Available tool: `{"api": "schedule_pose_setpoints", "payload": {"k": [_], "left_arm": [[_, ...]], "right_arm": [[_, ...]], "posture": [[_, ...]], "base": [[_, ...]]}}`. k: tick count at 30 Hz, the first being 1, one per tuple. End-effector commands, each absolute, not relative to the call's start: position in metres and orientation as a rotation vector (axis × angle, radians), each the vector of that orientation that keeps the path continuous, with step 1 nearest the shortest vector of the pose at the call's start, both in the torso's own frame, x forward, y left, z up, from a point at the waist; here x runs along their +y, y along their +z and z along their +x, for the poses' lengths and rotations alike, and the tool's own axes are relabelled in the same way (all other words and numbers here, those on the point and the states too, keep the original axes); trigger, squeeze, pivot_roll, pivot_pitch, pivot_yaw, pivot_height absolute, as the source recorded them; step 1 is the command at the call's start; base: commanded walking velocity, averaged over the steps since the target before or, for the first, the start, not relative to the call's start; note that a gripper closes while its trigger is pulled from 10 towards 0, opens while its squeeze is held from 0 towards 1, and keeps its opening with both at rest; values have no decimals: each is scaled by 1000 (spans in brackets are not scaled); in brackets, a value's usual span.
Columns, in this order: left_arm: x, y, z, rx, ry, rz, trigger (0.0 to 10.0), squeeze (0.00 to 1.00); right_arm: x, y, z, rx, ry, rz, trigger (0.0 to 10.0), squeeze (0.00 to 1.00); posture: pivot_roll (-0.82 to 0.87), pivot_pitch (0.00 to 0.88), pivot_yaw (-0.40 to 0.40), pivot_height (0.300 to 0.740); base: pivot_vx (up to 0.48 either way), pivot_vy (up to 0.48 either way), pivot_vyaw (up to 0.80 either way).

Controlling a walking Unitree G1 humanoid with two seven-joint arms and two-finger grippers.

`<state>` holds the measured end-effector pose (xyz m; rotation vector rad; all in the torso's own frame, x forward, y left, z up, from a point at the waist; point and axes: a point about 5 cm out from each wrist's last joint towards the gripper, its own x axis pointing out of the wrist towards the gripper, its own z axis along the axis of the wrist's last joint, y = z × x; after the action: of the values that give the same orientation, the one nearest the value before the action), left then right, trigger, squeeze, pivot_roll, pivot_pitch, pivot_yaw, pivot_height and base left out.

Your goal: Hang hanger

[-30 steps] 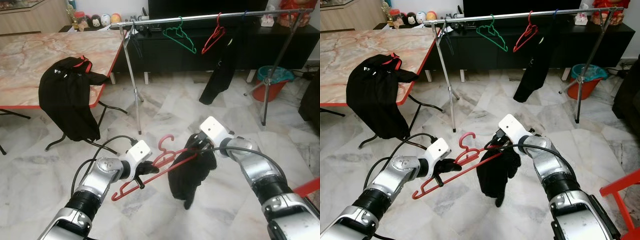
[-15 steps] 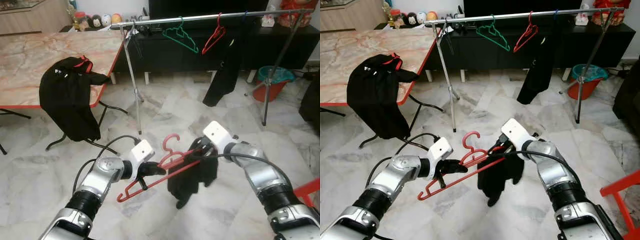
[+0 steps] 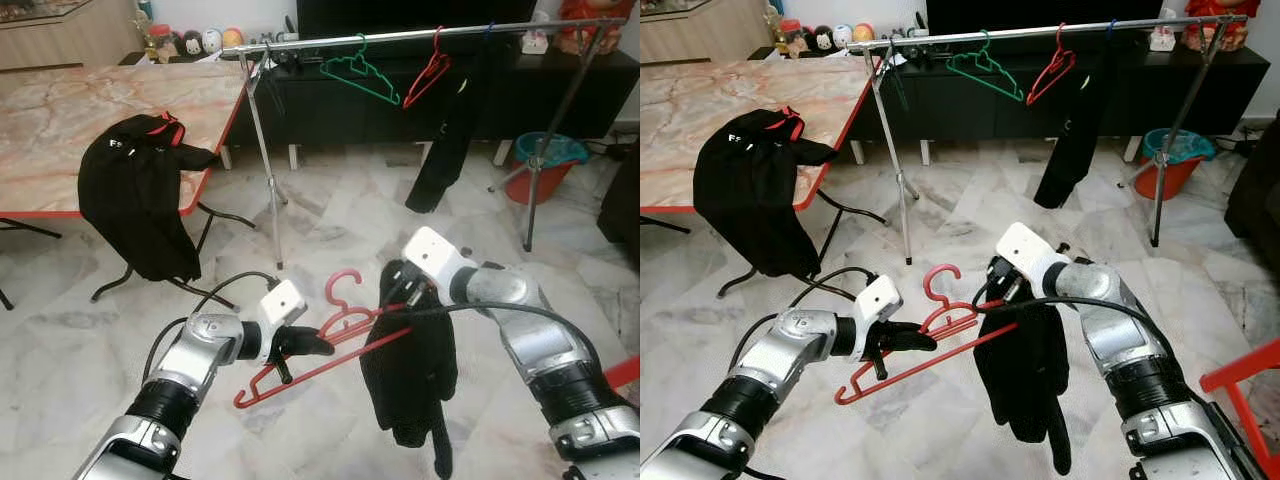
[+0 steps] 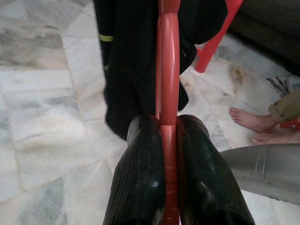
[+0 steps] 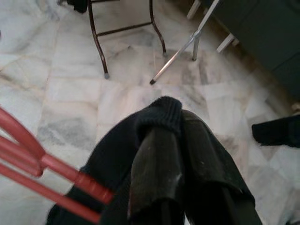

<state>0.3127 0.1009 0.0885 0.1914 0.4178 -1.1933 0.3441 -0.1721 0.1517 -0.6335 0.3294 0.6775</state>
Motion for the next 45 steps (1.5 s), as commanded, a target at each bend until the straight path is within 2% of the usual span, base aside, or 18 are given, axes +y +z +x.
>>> {"api": "schedule_pose_setpoints", "payload": {"k": [1, 11, 20, 28, 45], "left_arm": [[98, 90, 309, 401, -1231, 175, 10000, 0], [94, 92, 312, 359, -1198, 183, 10000, 0], [90, 92, 314, 350, -1167, 190, 10000, 0], [84, 96, 318, 318, -1151, 166, 10000, 0], [73, 107, 330, 210, -1056, 146, 10000, 0]], "right_arm": [[-165, 168, 345, 261, 712, -652, 10000, 0], [-152, 172, 331, 239, 844, -651, 10000, 0], [-151, 181, 324, 207, 882, -629, 10000, 0], [-142, 182, 303, 182, 1022, -576, 10000, 0], [-136, 161, 283, 282, 1086, -568, 10000, 0]], "posture": [[-242, 12, 48, 740], [-244, 16, 49, 740], [-245, 17, 47, 740], [-250, 20, 50, 740], [-252, 23, 47, 740]], "base": [[0, 0, 0], [0, 0, 0], [0, 0, 0], [0, 0, 0], [0, 0, 0]]}}
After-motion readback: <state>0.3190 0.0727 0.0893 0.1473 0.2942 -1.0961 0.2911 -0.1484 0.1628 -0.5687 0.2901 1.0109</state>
